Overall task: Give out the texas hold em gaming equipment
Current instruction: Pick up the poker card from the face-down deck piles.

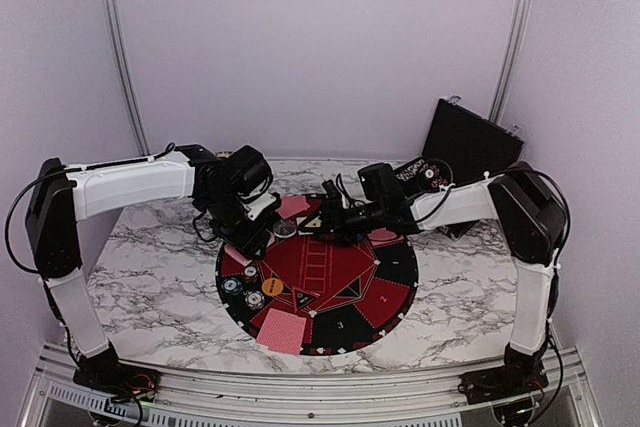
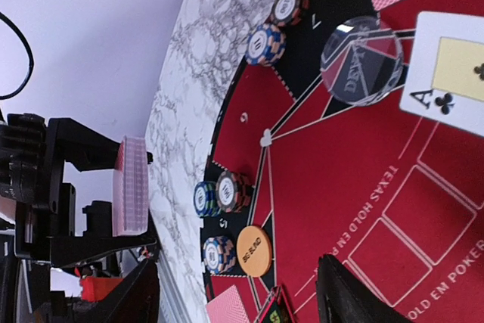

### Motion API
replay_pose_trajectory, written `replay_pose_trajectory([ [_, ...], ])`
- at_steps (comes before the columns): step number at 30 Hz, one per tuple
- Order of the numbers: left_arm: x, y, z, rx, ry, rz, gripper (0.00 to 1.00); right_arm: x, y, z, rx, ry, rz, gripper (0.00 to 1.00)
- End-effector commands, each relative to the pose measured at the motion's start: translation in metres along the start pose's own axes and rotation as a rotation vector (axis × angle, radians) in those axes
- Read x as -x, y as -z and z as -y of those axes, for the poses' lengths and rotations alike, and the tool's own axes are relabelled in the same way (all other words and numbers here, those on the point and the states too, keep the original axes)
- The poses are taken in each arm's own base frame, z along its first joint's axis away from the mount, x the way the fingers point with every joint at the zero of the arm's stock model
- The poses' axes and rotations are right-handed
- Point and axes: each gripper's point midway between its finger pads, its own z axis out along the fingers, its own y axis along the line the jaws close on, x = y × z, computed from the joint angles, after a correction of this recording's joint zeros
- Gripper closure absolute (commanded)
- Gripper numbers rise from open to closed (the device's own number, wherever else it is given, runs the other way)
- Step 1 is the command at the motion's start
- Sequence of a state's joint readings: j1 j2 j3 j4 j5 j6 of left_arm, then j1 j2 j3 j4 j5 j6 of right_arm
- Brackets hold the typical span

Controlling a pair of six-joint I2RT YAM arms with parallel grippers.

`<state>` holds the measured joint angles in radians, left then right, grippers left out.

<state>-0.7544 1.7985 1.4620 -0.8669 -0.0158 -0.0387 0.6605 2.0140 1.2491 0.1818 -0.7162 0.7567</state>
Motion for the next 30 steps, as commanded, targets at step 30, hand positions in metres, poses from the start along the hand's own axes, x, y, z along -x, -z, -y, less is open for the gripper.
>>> replay_pose_trajectory([
  [30, 0.020, 0.007, 0.028, -0.030, -0.081, 0.036, 0.74, -0.022, -0.045, -0.067, 0.302, -0.007, -0.120, 0.27],
])
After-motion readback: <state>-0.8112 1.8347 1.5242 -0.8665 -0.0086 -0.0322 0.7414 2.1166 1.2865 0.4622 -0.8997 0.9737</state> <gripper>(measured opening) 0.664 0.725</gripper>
